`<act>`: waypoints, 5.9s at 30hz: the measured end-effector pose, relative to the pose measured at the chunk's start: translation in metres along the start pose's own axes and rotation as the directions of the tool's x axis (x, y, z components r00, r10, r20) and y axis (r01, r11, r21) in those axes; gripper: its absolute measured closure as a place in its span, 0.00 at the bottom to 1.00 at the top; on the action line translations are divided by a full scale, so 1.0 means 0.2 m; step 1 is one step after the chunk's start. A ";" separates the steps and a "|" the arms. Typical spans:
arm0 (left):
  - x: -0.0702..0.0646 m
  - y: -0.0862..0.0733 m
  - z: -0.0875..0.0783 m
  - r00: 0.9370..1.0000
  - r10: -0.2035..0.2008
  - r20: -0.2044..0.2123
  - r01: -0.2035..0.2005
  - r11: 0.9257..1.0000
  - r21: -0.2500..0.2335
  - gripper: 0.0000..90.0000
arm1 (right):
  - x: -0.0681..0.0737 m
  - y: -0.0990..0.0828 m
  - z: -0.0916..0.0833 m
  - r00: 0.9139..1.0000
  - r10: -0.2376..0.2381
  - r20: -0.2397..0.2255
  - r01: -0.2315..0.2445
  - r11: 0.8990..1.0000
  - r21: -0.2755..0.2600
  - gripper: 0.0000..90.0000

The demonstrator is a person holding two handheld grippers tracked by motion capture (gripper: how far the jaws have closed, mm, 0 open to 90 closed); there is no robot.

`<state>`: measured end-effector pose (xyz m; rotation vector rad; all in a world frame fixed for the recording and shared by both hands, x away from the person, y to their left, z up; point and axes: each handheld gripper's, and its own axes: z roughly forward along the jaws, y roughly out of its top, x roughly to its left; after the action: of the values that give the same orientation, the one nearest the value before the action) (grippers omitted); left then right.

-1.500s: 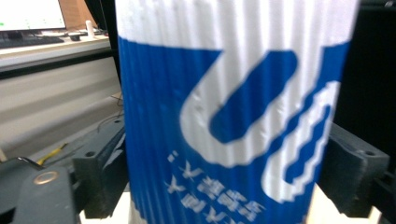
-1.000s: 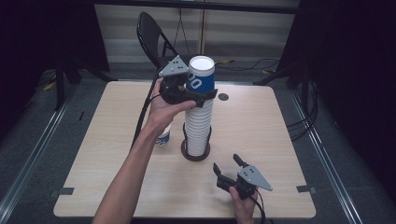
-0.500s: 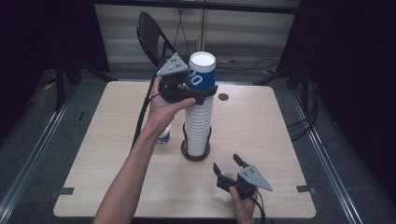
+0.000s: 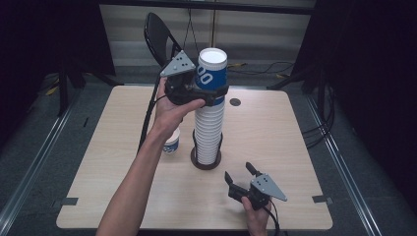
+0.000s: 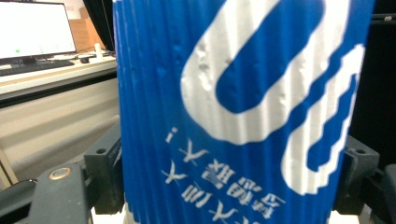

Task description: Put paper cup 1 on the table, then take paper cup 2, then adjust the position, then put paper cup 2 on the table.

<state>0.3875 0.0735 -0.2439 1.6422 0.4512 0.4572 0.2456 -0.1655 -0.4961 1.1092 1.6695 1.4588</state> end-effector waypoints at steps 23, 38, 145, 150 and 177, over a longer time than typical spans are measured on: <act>-0.02 0.08 -0.04 1.000 0.016 -0.023 -0.019 0.994 -0.106 0.22 | 0.00 0.00 0.00 1.000 0.001 -0.006 -0.001 1.000 -0.005 0.19; 0.01 0.15 -0.14 0.999 0.019 -0.034 -0.024 0.986 -0.163 0.22 | 0.00 0.00 0.00 1.000 0.002 -0.006 -0.002 1.000 -0.006 0.19; -0.34 -1.01 -0.32 0.848 -0.525 0.070 0.516 0.849 0.116 0.22 | 0.28 0.04 0.04 0.976 -0.059 -0.209 0.038 0.994 -0.102 0.45; -0.36 -1.05 -0.32 0.844 -0.530 0.083 0.518 0.845 0.133 0.21 | 0.30 0.04 0.04 0.974 -0.066 -0.218 0.039 0.991 -0.125 0.46; -0.43 -1.09 -0.29 0.733 -0.659 0.170 0.642 0.753 0.148 0.21 | 0.34 0.06 0.07 0.969 -0.105 -0.222 0.052 0.971 -0.232 0.62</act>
<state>0.2785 0.1005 -0.4573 1.4648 0.8512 -0.2728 0.2305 -0.0979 -0.4822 0.7636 1.6323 1.7310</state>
